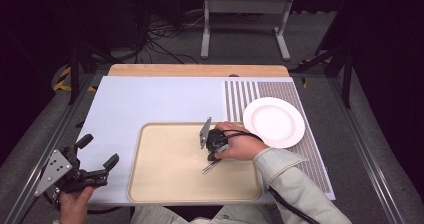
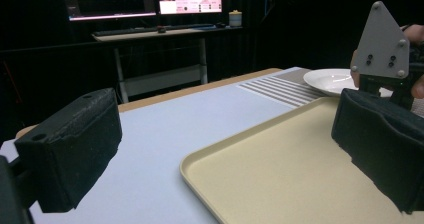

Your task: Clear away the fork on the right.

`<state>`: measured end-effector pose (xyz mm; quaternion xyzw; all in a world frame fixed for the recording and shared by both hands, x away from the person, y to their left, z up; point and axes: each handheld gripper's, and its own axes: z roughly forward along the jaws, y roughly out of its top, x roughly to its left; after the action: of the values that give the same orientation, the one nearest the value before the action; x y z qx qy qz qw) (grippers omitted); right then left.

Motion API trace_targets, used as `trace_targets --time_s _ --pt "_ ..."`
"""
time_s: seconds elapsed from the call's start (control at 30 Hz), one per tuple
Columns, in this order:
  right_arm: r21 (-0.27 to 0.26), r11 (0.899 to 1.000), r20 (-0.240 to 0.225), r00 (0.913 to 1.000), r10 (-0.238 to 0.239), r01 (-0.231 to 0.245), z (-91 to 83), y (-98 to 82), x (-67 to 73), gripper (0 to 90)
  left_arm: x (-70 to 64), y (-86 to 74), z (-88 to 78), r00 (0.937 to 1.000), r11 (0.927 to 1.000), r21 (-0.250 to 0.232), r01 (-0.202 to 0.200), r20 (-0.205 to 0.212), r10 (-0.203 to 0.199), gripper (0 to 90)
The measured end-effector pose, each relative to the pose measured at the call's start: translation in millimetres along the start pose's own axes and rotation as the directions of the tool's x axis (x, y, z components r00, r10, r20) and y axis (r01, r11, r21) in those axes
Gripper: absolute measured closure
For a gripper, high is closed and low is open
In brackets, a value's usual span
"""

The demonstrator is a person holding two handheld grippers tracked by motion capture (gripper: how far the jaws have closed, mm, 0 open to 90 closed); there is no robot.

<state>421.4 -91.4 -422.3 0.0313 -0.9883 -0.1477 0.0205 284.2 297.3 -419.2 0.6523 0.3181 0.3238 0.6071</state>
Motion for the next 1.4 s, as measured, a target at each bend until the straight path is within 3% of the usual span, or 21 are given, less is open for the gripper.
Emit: trace_targets --time_s 0.3,0.43,0.7,1.0,1.4 --pt "0.021 1.0 -0.017 0.9999 0.003 -0.003 -2.7 -7.1 14.5 90.0 0.1 0.3 2.5 1.0 1.0 -0.002 0.0 0.007 0.0 0.5" --pt "0.032 0.999 -0.035 0.9993 -0.013 0.015 -5.0 -14.9 25.8 90.0 -0.2 0.0 2.7 1.0 1.0 -0.004 0.001 0.006 -0.001 0.5" --pt "0.049 0.999 -0.042 0.9991 -0.002 0.004 -10.0 -30.1 37.6 90.0 -0.9 -0.3 1.2 1.0 1.0 0.004 0.001 0.002 -0.001 0.5" --pt "0.047 0.999 -0.05 0.9984 0.027 -0.025 -16.2 -49.5 44.4 90.0 -1.1 -0.6 2.5 1.0 1.0 0.007 0.001 0.004 -0.001 0.5" --pt "0.033 0.999 -0.051 0.998 0.038 -0.036 -17.3 -54.8 47.3 90.0 -1.6 -0.9 4.8 0.9999 1.0 0.007 0.004 0.009 -0.005 0.5"
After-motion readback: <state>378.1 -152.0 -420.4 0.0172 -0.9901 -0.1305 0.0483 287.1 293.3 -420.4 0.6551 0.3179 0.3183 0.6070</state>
